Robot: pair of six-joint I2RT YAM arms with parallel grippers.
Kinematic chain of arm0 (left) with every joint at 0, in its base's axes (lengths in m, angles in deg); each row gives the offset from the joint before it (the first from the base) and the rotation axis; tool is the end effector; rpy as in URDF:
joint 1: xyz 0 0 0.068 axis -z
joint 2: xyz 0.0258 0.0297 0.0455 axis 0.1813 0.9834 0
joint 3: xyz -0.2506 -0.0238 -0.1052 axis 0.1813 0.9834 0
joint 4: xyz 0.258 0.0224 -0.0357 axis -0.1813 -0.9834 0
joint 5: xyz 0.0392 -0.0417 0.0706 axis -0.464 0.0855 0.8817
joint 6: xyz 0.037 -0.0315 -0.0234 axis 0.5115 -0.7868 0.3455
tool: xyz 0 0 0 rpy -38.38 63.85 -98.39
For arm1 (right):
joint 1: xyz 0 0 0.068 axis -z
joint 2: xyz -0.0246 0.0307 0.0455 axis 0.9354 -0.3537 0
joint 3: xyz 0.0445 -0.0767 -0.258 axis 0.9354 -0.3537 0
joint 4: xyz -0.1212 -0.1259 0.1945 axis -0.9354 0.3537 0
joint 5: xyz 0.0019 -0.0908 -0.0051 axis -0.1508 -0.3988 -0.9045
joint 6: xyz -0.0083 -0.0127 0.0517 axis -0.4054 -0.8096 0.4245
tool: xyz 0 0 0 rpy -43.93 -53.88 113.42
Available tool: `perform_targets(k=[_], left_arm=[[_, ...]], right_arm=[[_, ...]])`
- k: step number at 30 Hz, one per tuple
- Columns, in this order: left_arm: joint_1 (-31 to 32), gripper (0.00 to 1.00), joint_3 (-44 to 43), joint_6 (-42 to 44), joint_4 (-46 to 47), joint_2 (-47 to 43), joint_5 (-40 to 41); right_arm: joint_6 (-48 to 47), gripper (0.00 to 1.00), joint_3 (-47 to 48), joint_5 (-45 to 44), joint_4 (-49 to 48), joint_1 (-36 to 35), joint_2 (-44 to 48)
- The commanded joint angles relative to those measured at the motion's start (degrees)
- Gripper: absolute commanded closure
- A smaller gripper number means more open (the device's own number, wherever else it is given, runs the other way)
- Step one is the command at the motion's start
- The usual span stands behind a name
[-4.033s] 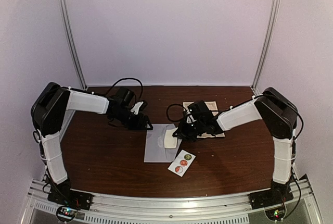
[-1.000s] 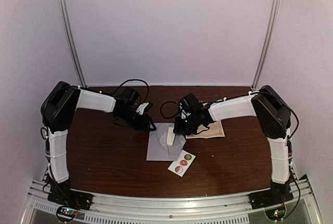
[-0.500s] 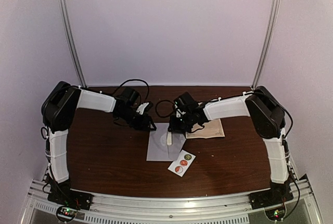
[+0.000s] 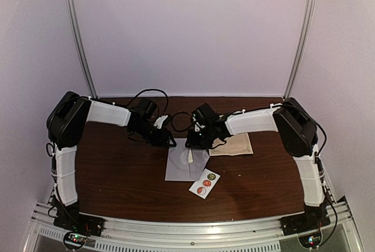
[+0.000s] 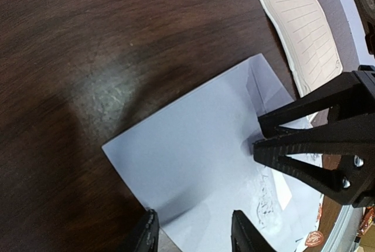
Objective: Place the letter into the envelope and seal it
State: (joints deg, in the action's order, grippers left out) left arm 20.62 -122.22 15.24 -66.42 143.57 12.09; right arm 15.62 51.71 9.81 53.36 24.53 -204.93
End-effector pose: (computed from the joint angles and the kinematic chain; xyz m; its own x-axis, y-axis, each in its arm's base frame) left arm 0.3544 -0.2349 0.1276 -0.9327 0.1907 -0.3061 0.3442 0.7239 -0.5979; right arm 0.3326 0.3430 0.1374 -0.9380 -0.0569 -0.3419 -0.2502 0.7937 0.5544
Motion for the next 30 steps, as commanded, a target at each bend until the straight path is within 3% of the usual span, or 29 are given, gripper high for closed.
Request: perform_targets(k=[1, 8, 20, 30], left_arm=[[0.1, 0.55, 0.4, 0.2, -0.1, -1.4, 2.7], [0.2, 0.51, 5.7, -2.1, 2.6, -7.1, 1.3], [3.2, 0.51, 10.4, -2.2, 2.6, -9.4, -2.0], [3.9, 0.52, 10.4, -0.6, 1.4, -9.5, 2.5]], right_arm=[[-1.4, 0.74, -0.8, -3.6, 3.9, -0.7, 3.2], [-0.5, 0.62, -5.3, -4.3, 4.4, -2.0, 8.7], [4.2, 0.62, -12.6, -2.4, 1.0, -4.9, 12.2], [5.2, 0.63, -12.4, -2.3, 0.0, -5.5, 9.9]])
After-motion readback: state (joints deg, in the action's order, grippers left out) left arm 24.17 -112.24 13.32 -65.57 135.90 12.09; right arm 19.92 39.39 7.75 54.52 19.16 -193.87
